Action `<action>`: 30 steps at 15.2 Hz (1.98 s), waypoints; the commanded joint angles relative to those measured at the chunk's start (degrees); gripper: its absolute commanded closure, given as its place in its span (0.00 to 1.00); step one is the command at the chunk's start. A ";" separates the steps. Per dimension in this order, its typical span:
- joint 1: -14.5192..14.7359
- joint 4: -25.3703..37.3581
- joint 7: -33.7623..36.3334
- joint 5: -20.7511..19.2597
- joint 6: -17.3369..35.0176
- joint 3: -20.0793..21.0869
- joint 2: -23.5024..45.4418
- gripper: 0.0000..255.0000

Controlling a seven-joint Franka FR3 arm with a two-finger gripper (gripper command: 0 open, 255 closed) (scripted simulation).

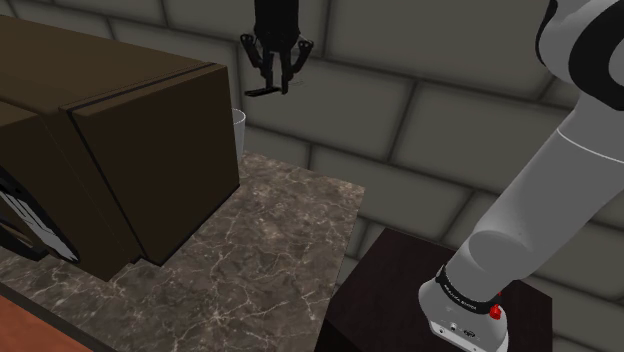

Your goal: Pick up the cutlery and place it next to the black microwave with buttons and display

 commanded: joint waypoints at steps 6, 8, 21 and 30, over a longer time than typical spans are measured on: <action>0.65 9.19 1.36 -1.39 -6.43 0.64 3.12 1.00; 0.97 12.20 1.83 -1.95 -8.39 0.89 4.29 1.00; 6.76 32.13 7.90 -6.76 -20.52 3.56 12.98 1.00; 8.62 21.70 13.32 -3.79 -14.40 5.39 7.90 1.00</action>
